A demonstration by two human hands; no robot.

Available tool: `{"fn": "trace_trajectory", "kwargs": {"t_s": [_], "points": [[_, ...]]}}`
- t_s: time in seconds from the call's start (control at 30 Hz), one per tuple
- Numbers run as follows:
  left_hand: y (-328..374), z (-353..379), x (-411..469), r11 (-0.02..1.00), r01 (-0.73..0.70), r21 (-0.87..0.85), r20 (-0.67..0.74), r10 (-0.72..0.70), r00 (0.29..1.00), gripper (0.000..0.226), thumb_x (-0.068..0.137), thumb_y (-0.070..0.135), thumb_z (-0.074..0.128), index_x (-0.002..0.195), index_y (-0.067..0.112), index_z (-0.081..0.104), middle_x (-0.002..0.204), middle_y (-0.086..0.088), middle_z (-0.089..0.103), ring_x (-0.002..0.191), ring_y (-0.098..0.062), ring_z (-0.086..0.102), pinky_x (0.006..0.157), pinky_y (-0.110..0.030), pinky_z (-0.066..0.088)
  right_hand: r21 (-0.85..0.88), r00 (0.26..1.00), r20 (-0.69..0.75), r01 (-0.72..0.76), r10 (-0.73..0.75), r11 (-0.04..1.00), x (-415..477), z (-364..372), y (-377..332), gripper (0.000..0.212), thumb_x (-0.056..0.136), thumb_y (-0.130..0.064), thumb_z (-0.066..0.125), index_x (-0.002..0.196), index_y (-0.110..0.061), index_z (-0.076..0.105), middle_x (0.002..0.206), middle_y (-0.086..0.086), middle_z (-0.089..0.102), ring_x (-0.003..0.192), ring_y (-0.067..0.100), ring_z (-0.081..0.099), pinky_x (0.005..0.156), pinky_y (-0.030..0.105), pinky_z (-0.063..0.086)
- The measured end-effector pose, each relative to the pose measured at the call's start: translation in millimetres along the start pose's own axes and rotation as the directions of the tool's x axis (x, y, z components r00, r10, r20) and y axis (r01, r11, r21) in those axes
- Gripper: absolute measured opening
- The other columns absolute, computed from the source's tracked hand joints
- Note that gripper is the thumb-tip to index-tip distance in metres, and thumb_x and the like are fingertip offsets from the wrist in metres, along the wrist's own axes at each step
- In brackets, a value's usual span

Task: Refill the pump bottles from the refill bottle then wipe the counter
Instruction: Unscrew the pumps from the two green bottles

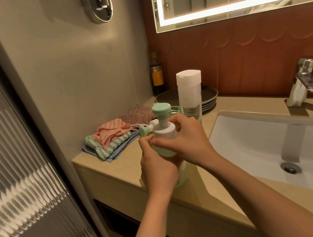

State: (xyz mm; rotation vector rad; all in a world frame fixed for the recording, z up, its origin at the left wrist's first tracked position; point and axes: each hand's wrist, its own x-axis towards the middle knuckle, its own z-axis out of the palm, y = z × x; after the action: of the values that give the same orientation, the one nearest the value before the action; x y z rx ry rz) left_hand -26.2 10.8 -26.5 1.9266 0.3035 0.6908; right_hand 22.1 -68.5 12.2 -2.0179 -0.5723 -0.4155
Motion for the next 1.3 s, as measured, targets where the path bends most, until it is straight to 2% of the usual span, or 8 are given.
{"fn": "trace_trajectory", "kwargs": {"t_s": [0.2,0.47,0.63,0.8,0.9,1.0,1.17,1.3], "points": [[-0.7,-0.1,-0.3,0.999,-0.017,-0.050,0.008,0.018,1.000,0.065,0.065,0.034,0.085,0.104,0.034,0.033,0.095,0.017,0.056,0.089,-0.013,0.058,0.068,-0.032,0.047,0.084,0.995,0.040,0.092,-0.096,0.992,6.5,-18.1,-13.3,0.043,0.069,-0.036,0.078,0.107,-0.019,0.066,0.099,-0.007,0.066,0.096,0.009,0.057,0.085,0.035,0.049],[-0.4,0.1,-0.5,0.998,-0.011,-0.062,-0.009,0.011,1.000,0.067,0.062,0.040,0.086,0.106,0.035,0.035,0.092,0.024,0.053,0.092,-0.010,0.058,0.074,-0.028,0.046,0.196,0.997,-0.019,0.083,-0.081,0.977,19.3,-43.4,-27.5,0.044,0.072,-0.033,0.077,0.110,-0.016,0.062,0.101,-0.005,0.066,0.093,0.006,0.060,0.080,0.024,0.049],[1.8,0.5,-0.5,0.999,-0.003,-0.053,-0.009,0.002,1.000,0.066,0.062,0.039,0.085,0.105,0.035,0.034,0.087,0.030,0.044,0.085,-0.007,0.050,0.071,-0.026,0.040,0.336,0.997,-0.043,-0.040,0.058,0.941,16.7,-56.2,-12.2,0.045,0.070,-0.032,0.078,0.109,-0.013,0.064,0.100,0.001,0.069,0.092,0.014,0.065,0.078,0.031,0.053],[1.0,0.6,-1.3,0.996,-0.021,-0.084,-0.014,0.020,1.000,0.067,0.062,0.039,0.085,0.105,0.034,0.035,0.088,0.028,0.045,0.081,-0.002,0.049,0.072,-0.026,0.040,0.545,0.982,-0.058,-0.120,0.180,0.830,11.3,-72.4,-4.4,0.022,0.080,-0.019,0.068,0.100,-0.012,0.064,0.088,-0.005,0.069,0.075,0.001,0.064,0.062,0.013,0.047],[1.1,0.7,-1.9,0.994,-0.024,-0.106,-0.005,0.023,1.000,0.067,0.061,0.038,0.086,0.105,0.034,0.035,0.088,0.029,0.045,0.077,0.014,0.044,0.071,-0.024,0.038,0.624,0.947,-0.069,-0.204,0.313,0.754,10.7,-81.0,3.0,0.009,0.081,-0.022,0.065,0.088,-0.017,0.061,0.083,-0.006,0.066,0.078,0.005,0.060,0.072,0.022,0.045],[1.2,1.3,-1.8,0.992,-0.014,-0.123,-0.001,0.014,1.000,0.068,0.061,0.036,0.086,0.106,0.033,0.036,0.089,0.030,0.045,0.078,0.016,0.043,0.071,-0.024,0.039,0.684,0.914,-0.039,-0.269,0.403,0.678,9.0,-88.0,12.5,0.013,0.082,-0.025,0.064,0.089,-0.018,0.058,0.090,-0.002,0.062,0.093,0.015,0.055,0.087,0.033,0.041],[1.4,2.1,-1.8,0.991,-0.014,-0.131,-0.008,0.013,1.000,0.068,0.060,0.035,0.087,0.106,0.034,0.036,0.089,0.031,0.044,0.079,0.017,0.042,0.072,-0.023,0.038,0.783,0.838,-0.056,-0.301,0.543,0.544,5.8,-100.9,29.7,0.025,0.083,-0.027,0.064,0.102,-0.020,0.049,0.103,0.001,0.056,0.098,0.016,0.052,0.078,0.027,0.042],[1.5,2.0,-2.4,0.990,-0.012,-0.141,-0.011,0.010,1.000,0.068,0.060,0.035,0.087,0.106,0.033,0.036,0.089,0.031,0.043,0.078,0.017,0.042,0.072,-0.023,0.036,0.742,0.767,-0.229,-0.260,0.599,0.618,5.9,-106.3,42.9,0.036,0.082,-0.031,0.067,0.110,-0.018,0.047,0.097,-0.005,0.055,0.093,0.014,0.052,0.080,0.027,0.042]]}}
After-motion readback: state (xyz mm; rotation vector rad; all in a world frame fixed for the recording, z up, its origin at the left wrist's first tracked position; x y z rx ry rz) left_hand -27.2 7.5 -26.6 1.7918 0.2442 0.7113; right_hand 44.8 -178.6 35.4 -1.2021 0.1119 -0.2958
